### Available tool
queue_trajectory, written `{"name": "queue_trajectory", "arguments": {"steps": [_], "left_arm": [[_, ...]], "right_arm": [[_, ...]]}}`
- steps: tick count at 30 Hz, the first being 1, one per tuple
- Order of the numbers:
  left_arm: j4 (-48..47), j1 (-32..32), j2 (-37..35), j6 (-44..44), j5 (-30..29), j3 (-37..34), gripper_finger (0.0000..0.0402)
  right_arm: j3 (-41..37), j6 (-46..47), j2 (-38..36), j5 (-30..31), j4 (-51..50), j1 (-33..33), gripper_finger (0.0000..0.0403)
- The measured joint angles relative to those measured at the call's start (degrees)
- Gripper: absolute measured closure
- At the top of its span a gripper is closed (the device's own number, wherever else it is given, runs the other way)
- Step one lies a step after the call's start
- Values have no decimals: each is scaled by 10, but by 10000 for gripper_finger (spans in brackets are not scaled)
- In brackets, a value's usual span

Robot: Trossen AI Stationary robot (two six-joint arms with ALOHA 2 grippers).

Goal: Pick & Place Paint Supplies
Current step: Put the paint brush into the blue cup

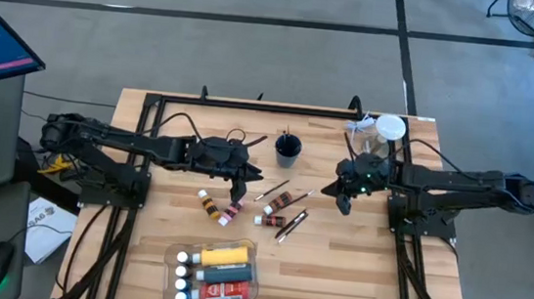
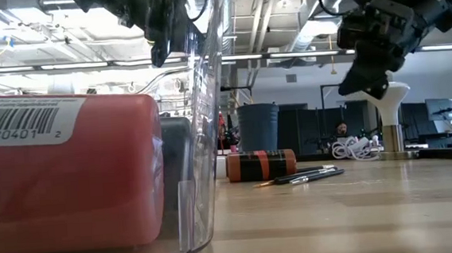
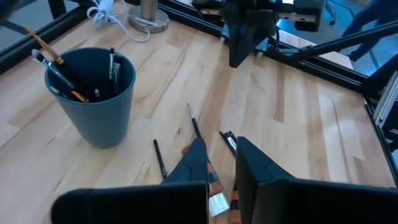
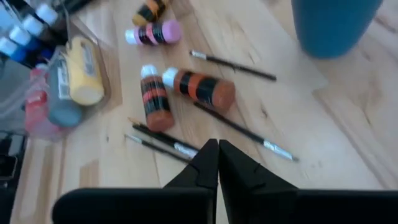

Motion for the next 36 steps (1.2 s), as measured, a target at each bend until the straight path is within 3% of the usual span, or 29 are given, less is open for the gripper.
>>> {"name": "queue_trajectory", "arguments": {"steps": [5,12,17,22,27,30,36], "left_arm": [[0,-1,0,-2,0,0,400],[0,-1,0,-1,0,0,400],[0,-1,0,-1,0,0,400],[0,-1,0,0,0,0,400],[0,-1,0,0,0,0,400],[0,-1,0,0,0,0,400],[0,-1,0,0,0,0,400]], "right_arm": [[0,27,0,0,62,-2,399],[1,387,0,-3,120,-16,400],[1,549,0,-23,123,-26,400],[1,717,20,-120,82,-40,400],[0,768,77,-208,5,-45,385],[1,792,119,-264,13,-54,359],[1,833,178,-278,46,-91,295]]}}
